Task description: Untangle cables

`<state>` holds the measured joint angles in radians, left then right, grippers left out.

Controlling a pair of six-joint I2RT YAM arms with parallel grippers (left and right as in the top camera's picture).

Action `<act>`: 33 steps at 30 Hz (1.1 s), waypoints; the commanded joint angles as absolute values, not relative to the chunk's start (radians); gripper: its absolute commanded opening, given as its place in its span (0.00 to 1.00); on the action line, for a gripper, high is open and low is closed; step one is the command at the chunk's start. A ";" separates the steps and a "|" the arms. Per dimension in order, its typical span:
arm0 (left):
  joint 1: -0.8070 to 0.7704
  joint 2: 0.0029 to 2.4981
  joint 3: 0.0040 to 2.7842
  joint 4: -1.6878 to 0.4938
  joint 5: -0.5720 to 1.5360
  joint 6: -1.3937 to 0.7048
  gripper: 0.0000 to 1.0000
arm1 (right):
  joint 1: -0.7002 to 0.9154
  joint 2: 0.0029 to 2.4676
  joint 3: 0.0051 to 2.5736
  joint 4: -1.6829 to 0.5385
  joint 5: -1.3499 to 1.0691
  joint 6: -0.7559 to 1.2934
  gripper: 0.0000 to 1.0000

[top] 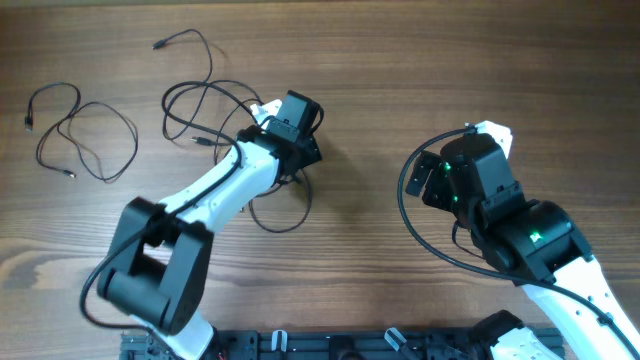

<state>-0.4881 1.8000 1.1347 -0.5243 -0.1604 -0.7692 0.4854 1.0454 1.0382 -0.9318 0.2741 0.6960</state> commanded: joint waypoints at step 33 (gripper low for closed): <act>-0.405 1.256 1.149 -0.841 -0.352 -0.715 0.04 | 0.483 1.052 1.036 -0.935 0.291 0.707 1.00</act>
